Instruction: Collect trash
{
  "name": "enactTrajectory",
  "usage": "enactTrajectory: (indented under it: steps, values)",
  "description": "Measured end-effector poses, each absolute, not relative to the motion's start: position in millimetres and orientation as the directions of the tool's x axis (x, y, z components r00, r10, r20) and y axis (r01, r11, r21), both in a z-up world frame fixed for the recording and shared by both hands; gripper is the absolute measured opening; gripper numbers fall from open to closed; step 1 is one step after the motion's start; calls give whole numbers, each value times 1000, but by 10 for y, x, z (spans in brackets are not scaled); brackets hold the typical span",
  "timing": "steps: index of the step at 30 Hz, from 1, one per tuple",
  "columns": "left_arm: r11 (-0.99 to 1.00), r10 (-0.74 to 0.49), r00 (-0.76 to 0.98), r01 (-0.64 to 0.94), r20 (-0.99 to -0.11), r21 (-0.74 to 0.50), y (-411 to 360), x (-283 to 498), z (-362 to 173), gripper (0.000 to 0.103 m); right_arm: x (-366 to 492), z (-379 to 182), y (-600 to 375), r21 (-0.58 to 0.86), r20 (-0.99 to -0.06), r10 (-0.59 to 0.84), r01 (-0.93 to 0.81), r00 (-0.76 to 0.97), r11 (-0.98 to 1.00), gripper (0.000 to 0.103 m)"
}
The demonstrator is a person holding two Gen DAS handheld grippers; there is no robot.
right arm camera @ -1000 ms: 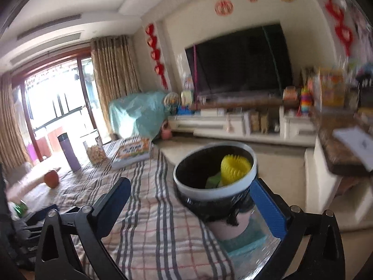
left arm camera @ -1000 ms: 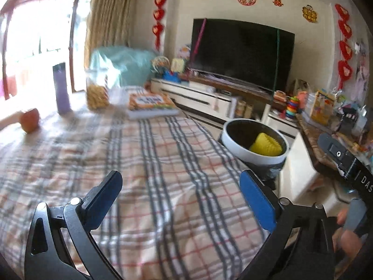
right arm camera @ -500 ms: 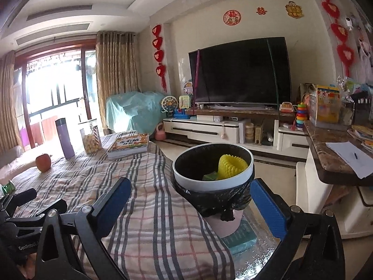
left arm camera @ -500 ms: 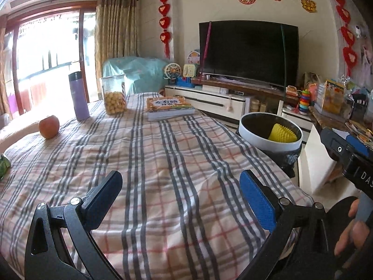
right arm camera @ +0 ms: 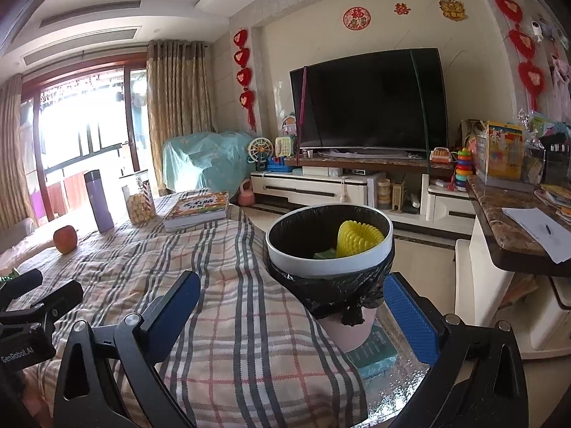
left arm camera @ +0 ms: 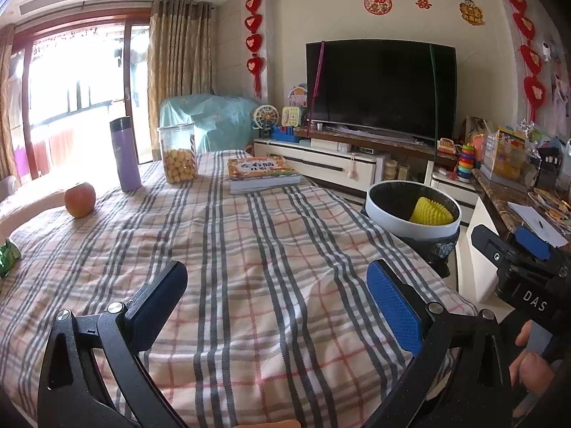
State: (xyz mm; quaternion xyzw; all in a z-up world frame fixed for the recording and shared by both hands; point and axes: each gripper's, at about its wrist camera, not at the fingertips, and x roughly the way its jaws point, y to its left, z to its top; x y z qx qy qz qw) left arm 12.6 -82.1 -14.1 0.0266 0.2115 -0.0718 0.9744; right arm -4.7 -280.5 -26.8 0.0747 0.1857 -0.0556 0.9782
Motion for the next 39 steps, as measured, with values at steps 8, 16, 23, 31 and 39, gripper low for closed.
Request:
enactTrajectory:
  steps: [8,16,23,31,39]
  values:
    - [990,-118,904,140,-410,25,-813,119,-142,103,-55,-263,-2791,128,-370,-73,129,926,983,103]
    - [991,-112,907,134,-406,26,-792,120,-142,103,-66,-268,-2767,129,-370,-63,119,927,984,103]
    - [990,-119,906,139,-406,21,-791,118,-130,103,-74,-261,-2756,130,-369,-59,115,928,985,103]
    - [990,-118,906,139,-405,22,-787,120,-133,103,-70,-265,-2736,132,-369,-51,107,928,985,103]
    - [990,-120,907,141,-405,23,-801,113,-121,103,-87,-262,-2734,136,-367,-47,103,929,985,103]
